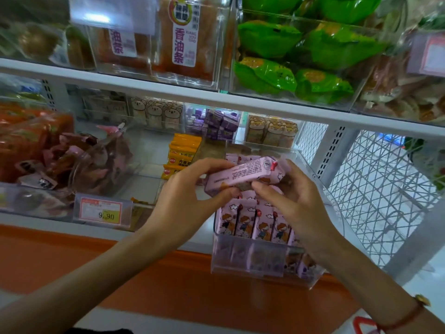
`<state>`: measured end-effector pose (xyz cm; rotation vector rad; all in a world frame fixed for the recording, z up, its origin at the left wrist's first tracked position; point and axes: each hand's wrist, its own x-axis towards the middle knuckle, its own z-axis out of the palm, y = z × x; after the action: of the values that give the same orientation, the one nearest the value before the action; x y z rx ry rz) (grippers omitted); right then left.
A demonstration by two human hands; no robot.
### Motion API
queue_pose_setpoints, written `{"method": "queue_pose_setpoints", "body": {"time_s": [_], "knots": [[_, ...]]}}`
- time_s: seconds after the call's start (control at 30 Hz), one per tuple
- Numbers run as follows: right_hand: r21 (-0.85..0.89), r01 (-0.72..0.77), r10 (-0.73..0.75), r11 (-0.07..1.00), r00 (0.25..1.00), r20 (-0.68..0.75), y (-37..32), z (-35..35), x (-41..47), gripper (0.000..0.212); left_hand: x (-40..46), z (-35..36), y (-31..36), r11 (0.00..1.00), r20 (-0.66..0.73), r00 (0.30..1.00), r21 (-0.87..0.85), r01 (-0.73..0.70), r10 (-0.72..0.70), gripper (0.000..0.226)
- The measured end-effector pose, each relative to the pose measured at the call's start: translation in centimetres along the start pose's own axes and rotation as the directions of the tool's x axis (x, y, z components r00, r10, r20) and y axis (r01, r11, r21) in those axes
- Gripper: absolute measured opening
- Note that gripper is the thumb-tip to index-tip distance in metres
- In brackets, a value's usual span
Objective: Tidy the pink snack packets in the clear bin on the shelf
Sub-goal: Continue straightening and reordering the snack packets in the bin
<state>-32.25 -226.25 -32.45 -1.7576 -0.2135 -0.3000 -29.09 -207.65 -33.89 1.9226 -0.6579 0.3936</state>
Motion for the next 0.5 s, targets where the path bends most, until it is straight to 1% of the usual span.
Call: {"method": "queue_pose_setpoints", "body": {"time_s": [0.07,0.17,0.2,0.23,0.27,0.33,0.43,0.5], "knots": [[-0.018,0.024,-0.025,1.0,0.995,-0.096,0.0,-0.3,0.2,0.063,0.0,-0.1,-0.4,1.0,-0.012,1.0,0.022,0.01,-0.01,0.052],[-0.064,0.033,-0.05,0.997,0.958,-0.284,0.7,-1.3,1.3,0.033,0.0,0.1,-1.1,0.991,0.049,0.995,0.105,0.079,-0.084,0.061],[-0.101,0.032,-0.064,0.994,0.942,-0.33,0.8,-1.6,2.0,0.03,0.0,0.3,-1.5,0.986,0.072,0.991,0.131,0.101,-0.111,0.066],[-0.147,0.034,-0.084,0.989,0.931,-0.354,1.0,-1.9,2.8,0.031,0.0,0.5,-1.9,0.98,0.088,0.987,0.157,0.118,-0.133,0.071],[-0.204,0.039,-0.11,0.978,0.929,-0.352,1.1,-2.1,3.7,0.033,0.1,0.8,-2.2,0.975,0.102,0.984,0.18,0.127,-0.147,0.074],[-0.334,0.065,-0.172,0.94,0.937,-0.303,1.5,-2.1,5.7,0.038,0.2,1.3,-2.9,0.972,0.129,0.98,0.201,0.125,-0.153,0.072],[-0.512,0.109,-0.259,0.852,0.938,-0.232,2.5,-1.4,8.7,0.037,0.4,1.5,-3.7,0.98,0.147,0.978,0.153,0.126,-0.148,0.068],[-0.597,0.126,-0.299,0.792,0.933,-0.2,3.4,-1.1,10.4,0.037,0.7,1.4,-3.9,0.982,0.142,0.98,0.142,0.122,-0.143,0.067]]}}
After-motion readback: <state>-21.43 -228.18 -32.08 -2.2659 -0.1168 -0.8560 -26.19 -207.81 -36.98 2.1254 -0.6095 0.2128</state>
